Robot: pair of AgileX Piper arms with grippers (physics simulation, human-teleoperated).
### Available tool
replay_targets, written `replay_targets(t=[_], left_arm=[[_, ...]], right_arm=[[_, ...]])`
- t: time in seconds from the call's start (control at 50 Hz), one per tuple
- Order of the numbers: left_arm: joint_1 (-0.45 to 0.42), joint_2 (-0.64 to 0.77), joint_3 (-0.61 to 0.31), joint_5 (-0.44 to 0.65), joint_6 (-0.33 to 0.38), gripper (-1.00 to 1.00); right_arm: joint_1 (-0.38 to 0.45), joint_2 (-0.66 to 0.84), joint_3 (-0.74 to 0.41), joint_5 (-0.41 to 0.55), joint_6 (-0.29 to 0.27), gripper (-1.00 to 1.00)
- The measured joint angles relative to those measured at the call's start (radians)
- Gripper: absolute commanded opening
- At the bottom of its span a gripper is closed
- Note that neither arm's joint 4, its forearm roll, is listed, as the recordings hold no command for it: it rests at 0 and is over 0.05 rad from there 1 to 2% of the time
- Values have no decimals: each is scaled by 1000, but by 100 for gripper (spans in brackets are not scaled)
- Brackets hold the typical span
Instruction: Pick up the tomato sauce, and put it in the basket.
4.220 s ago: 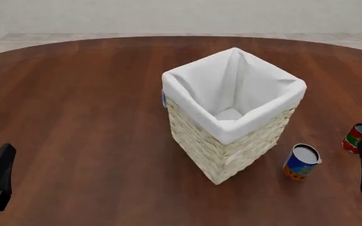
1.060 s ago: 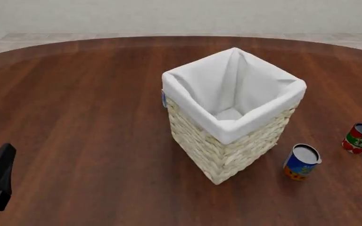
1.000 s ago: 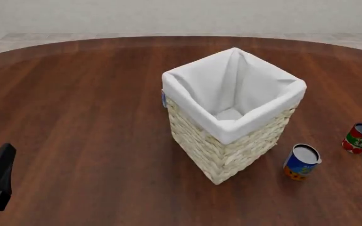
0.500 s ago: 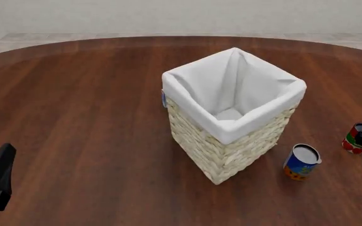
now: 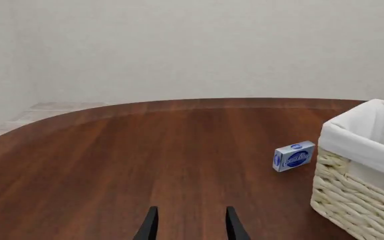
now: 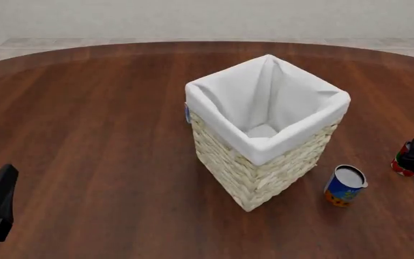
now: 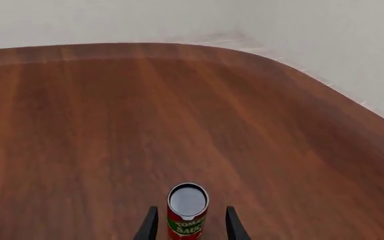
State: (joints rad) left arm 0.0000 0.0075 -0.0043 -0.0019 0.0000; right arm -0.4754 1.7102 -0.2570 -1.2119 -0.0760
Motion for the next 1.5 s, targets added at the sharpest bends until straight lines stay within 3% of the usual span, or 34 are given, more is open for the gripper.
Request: replay_targets(t=[1.44, 1.46, 1.5], left_arm=[[0, 0, 0, 0, 0, 100], [0, 0, 0, 0, 0, 100], [0, 0, 0, 0, 0, 100]], right_arm=[[2, 337, -213, -8, -10, 100], [2, 336, -213, -8, -7, -100], [7, 332, -210, -8, 2, -100]])
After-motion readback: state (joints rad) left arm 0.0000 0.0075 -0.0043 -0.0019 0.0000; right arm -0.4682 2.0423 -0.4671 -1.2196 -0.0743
